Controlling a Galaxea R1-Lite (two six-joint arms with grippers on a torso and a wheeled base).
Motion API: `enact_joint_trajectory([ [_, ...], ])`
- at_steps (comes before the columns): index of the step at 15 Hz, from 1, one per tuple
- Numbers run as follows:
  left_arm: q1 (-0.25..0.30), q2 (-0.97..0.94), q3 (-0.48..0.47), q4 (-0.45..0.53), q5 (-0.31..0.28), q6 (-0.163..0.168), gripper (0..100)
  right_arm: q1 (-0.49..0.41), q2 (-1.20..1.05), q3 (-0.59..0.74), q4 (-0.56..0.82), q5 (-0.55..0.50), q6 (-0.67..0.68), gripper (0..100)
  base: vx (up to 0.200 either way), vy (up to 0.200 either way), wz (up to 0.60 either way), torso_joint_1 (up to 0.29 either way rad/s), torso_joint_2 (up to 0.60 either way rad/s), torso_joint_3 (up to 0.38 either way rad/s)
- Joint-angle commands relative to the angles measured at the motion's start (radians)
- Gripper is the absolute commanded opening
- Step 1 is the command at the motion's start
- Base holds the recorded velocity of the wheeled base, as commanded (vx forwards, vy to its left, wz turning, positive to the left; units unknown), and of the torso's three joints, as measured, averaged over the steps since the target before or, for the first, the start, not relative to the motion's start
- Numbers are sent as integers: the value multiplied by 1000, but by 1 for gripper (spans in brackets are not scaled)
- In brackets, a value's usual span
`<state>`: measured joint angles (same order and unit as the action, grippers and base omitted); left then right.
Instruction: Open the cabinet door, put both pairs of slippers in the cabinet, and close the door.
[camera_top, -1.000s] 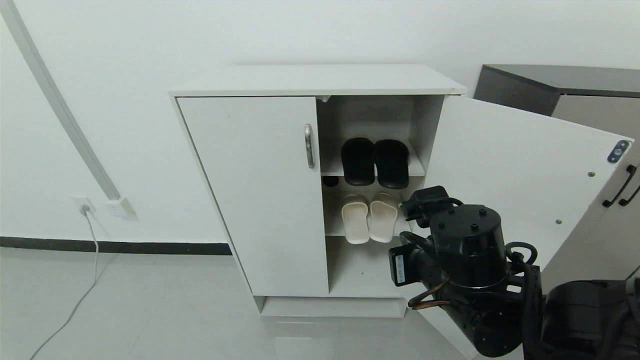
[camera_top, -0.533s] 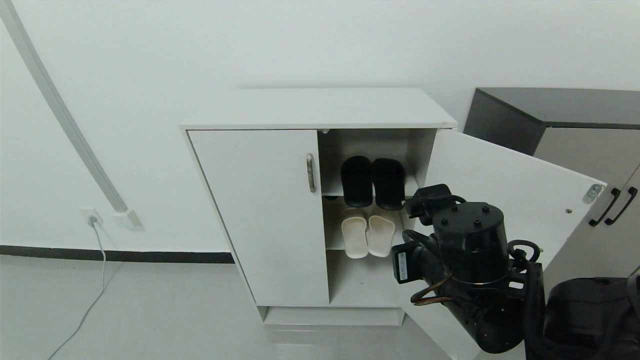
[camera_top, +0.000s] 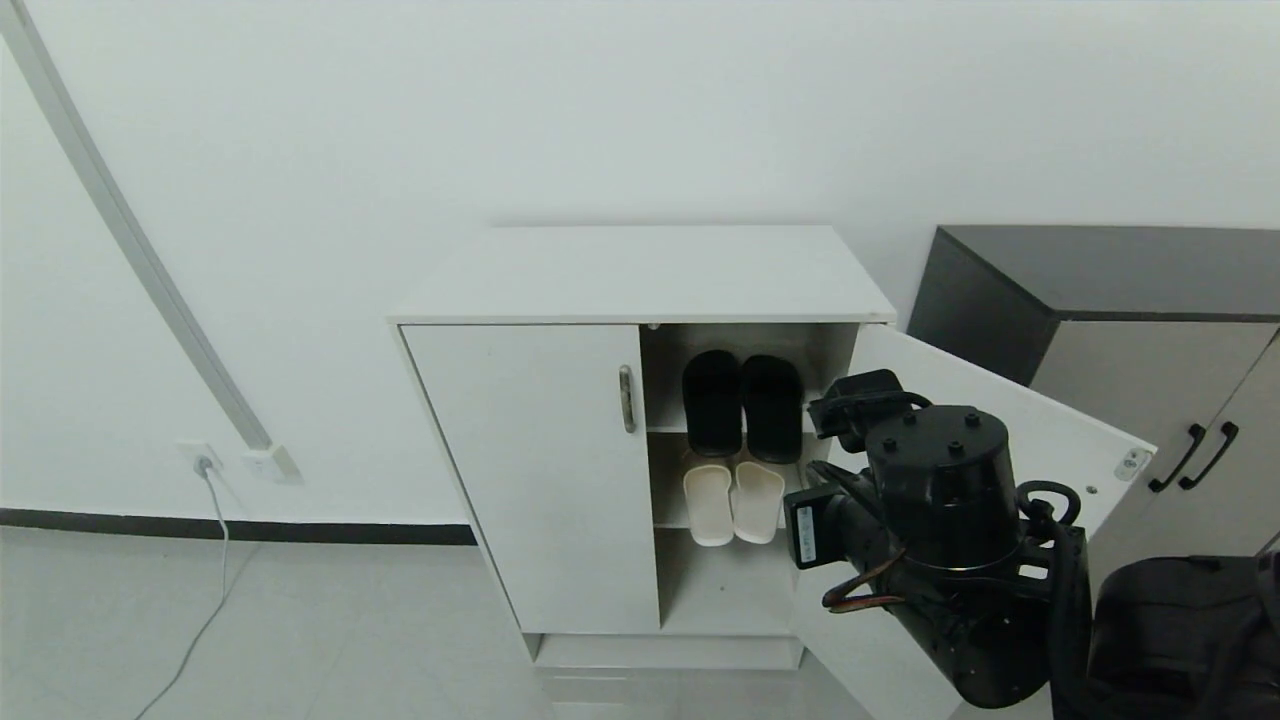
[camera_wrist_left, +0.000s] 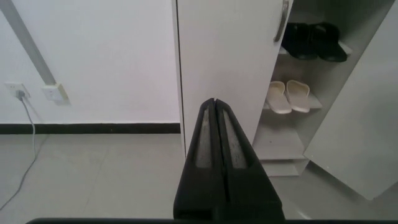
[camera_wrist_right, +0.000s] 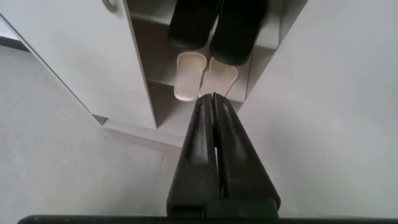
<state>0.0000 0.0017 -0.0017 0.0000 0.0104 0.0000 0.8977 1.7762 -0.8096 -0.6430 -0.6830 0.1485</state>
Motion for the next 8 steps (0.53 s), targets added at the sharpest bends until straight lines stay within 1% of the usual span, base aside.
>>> enact_joint_trajectory([
  [1,0,0,0,0,0,0,0,0,-3,0,0,0,0,0,0,0,0,212,-525,-315],
  [8,0,0,0,0,0,0,0,-5,-1,0,0,0,0,0,0,0,0,234,-554,-324],
])
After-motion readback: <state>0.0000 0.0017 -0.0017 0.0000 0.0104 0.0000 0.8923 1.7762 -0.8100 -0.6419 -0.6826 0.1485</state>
